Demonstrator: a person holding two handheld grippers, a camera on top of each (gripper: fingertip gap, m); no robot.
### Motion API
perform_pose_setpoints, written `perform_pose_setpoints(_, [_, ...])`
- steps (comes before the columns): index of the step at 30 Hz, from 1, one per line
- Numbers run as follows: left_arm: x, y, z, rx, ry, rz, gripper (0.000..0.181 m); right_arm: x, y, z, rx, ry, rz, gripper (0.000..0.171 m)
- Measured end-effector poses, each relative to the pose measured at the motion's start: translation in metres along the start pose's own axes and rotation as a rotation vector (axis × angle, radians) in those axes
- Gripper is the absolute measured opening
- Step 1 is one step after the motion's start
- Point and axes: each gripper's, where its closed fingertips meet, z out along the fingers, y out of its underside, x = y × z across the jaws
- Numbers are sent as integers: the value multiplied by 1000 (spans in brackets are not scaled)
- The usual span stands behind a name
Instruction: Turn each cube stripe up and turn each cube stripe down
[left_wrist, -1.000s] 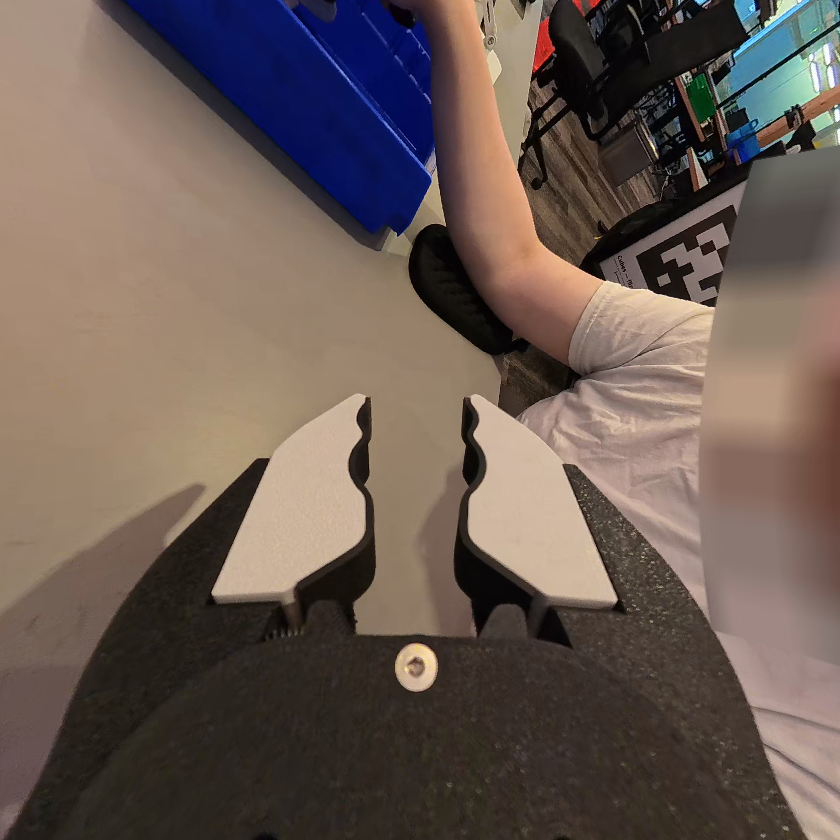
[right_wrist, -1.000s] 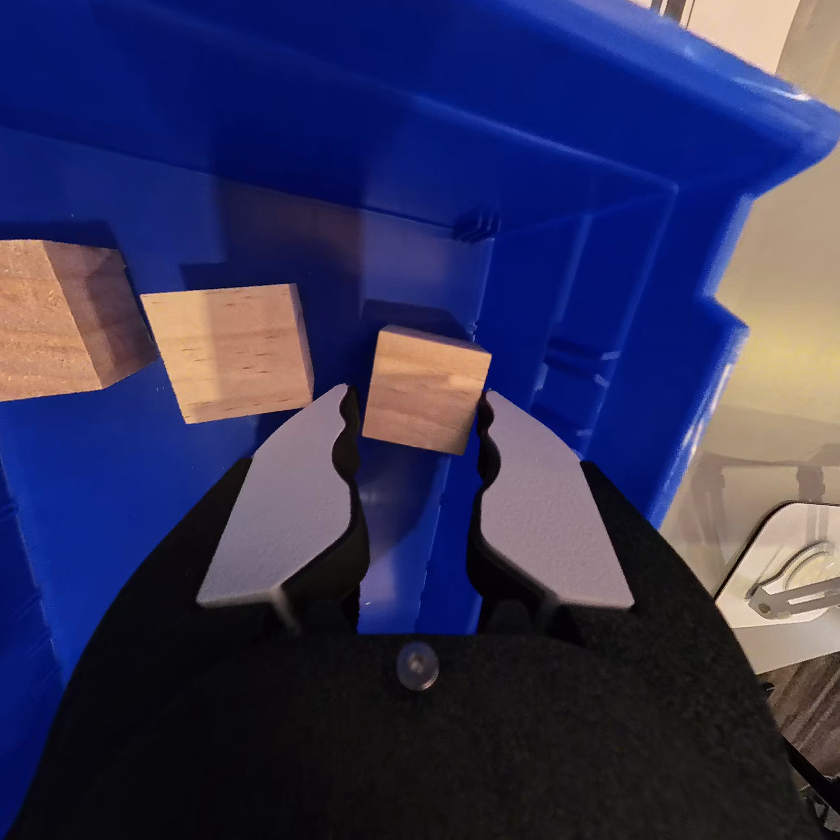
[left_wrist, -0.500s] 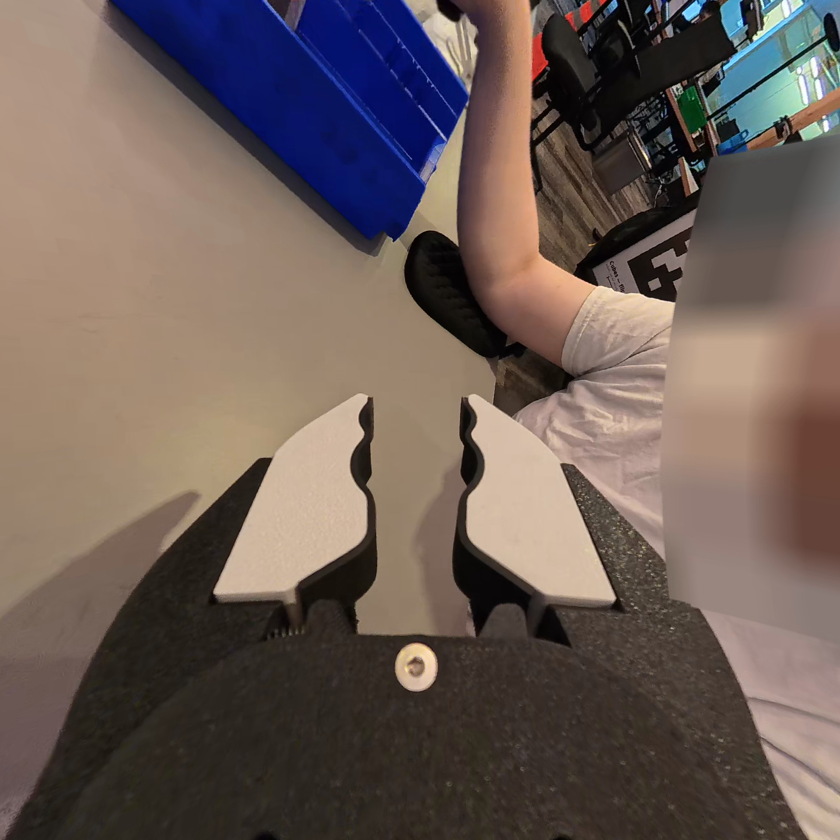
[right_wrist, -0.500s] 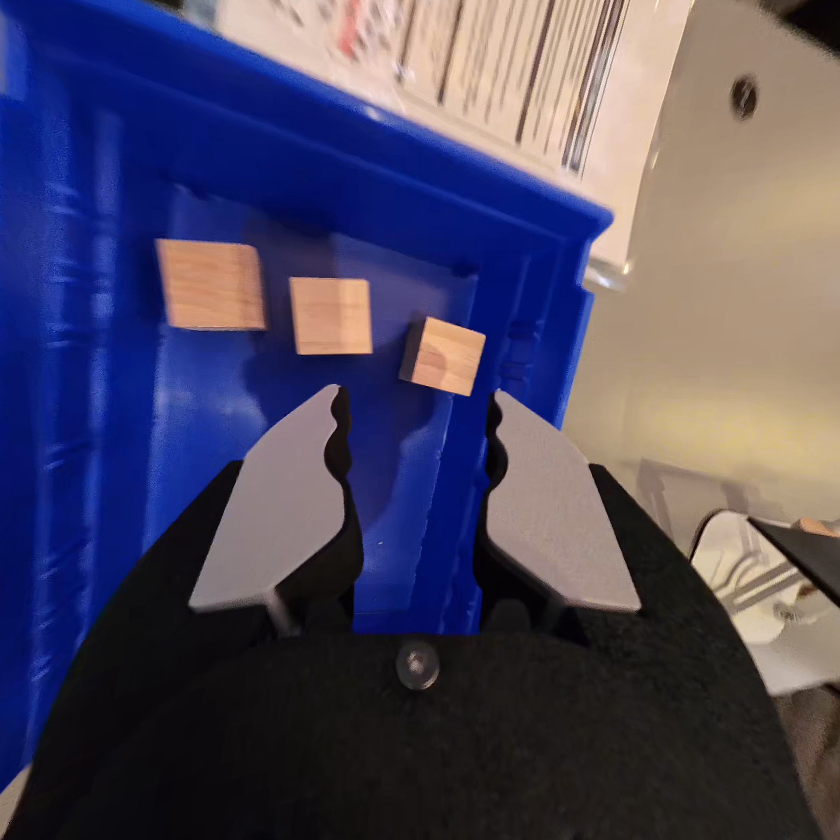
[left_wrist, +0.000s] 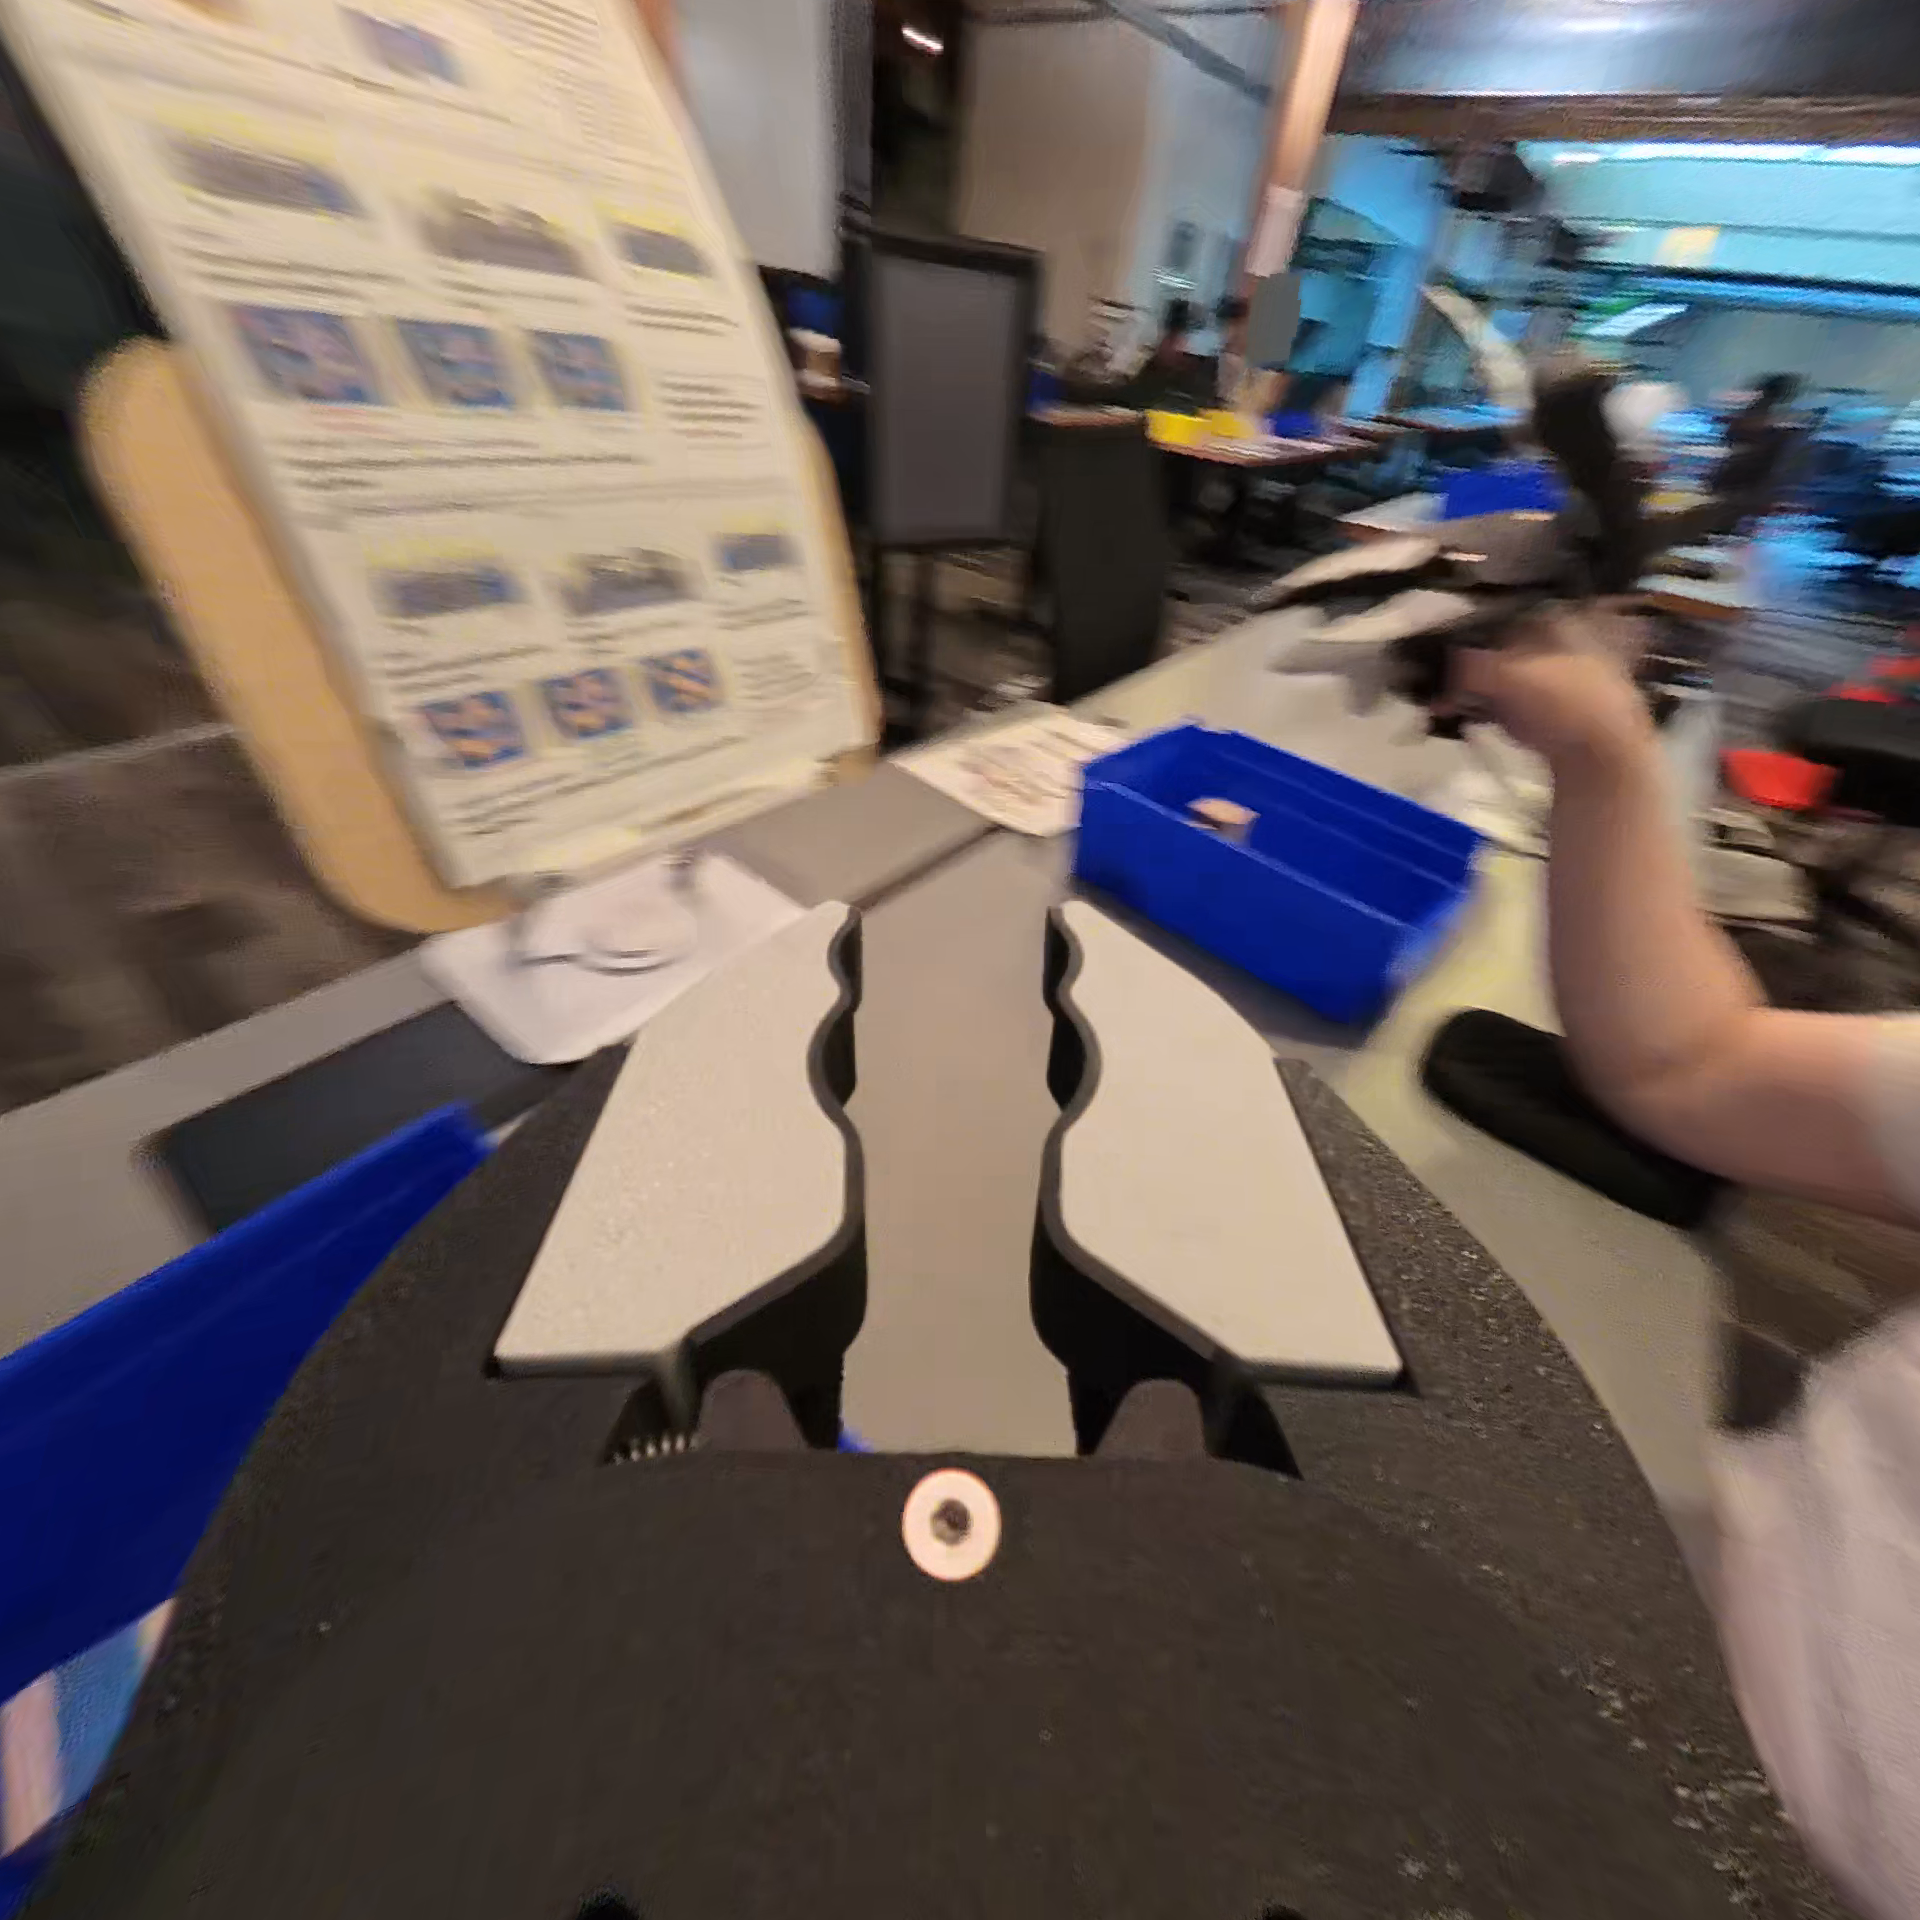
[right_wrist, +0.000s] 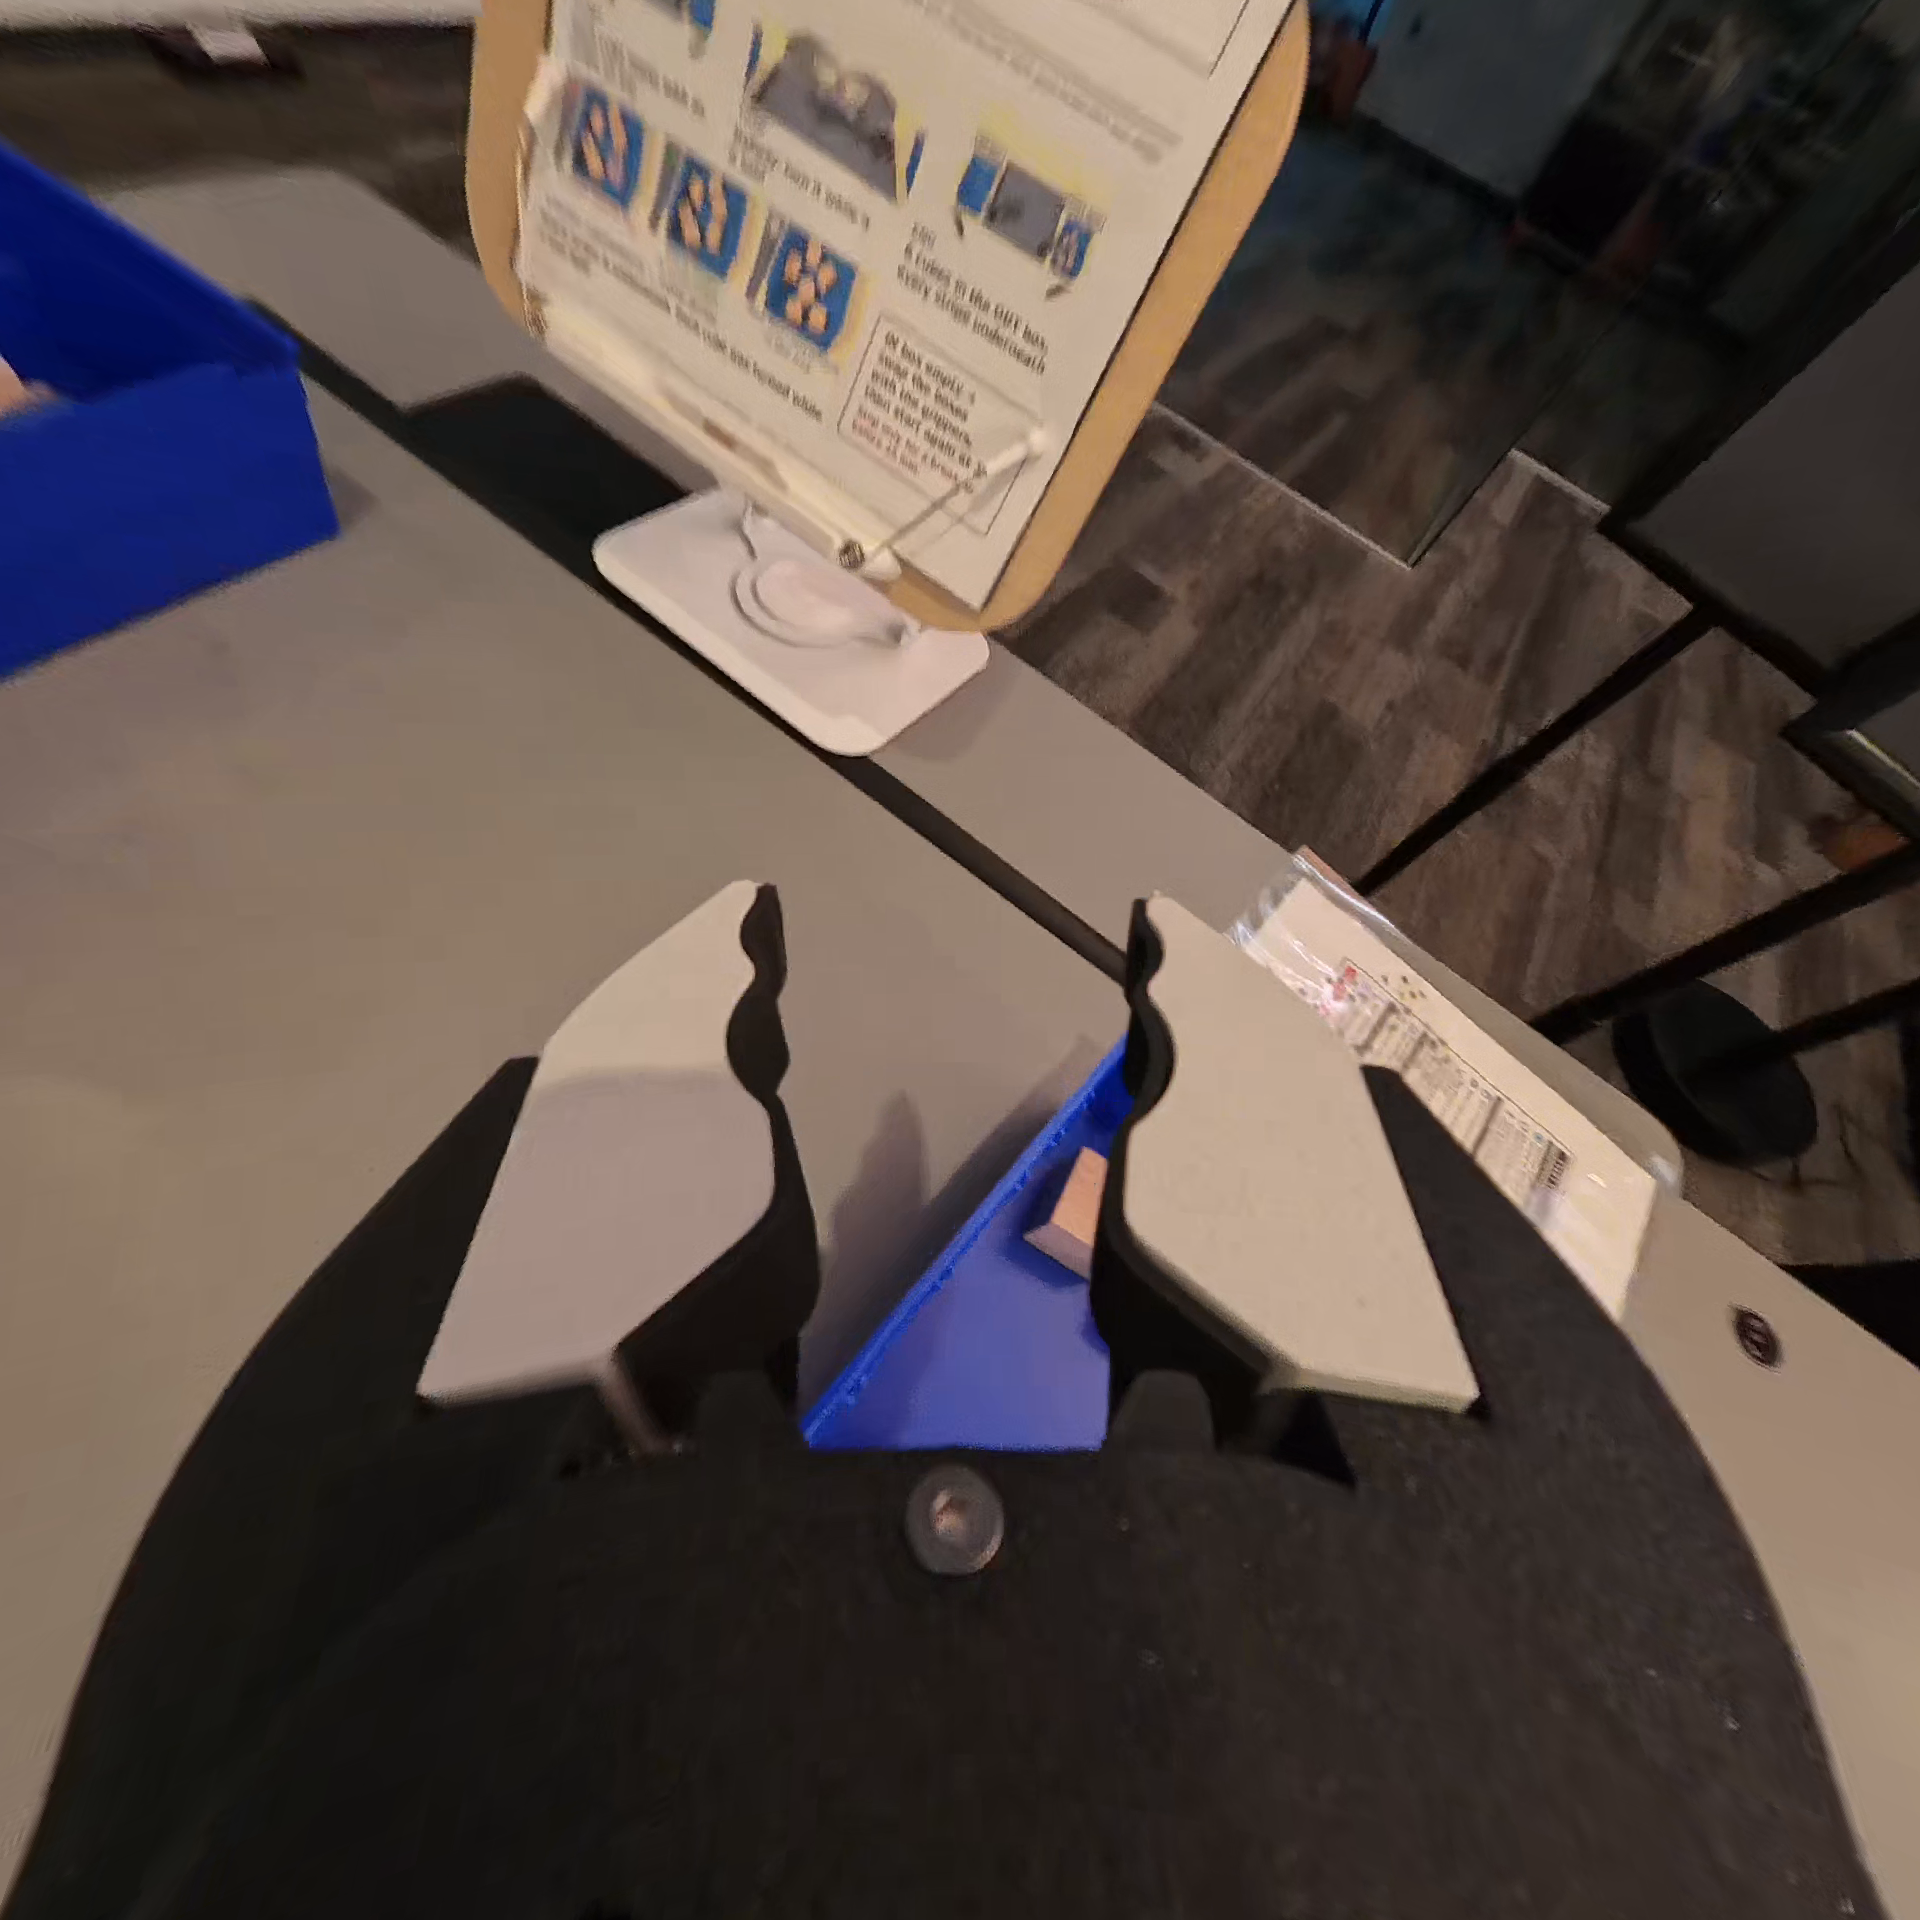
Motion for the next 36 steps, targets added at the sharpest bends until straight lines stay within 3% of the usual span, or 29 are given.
perform_pose_setpoints(1, [-19,7,-5,-12,-89,18,33,1,4,3,-29,21,-22,63])
perform_pose_setpoints(3, [-57,32,-9,-123,-231,5,31,3,10,8,-64,50,-42,63])
perform_pose_setpoints(8, [-136,106,9,-359,-466,-248,19,2,15,13,-90,48,-40,63])
perform_pose_setpoints(11, [-152,140,31,-437,-500,-344,20,4,19,15,-110,63,-39,63])
perform_pose_setpoints(14, [-164,169,35,-576,-599,-307,25,7,24,17,-141,77,-27,64])
perform_pose_setpoints(20, [-161,205,54,-711,-593,-346,39,7,33,22,-190,80,-30,65])
perform_pose_setpoints(25, [-172,229,47,-856,-683,-279,45,1,39,26,-228,60,-47,66])
perform_pose_setpoints(36, [-180,251,49,-915,-680,-316,46,-5,46,30,-271,53,-77,66])
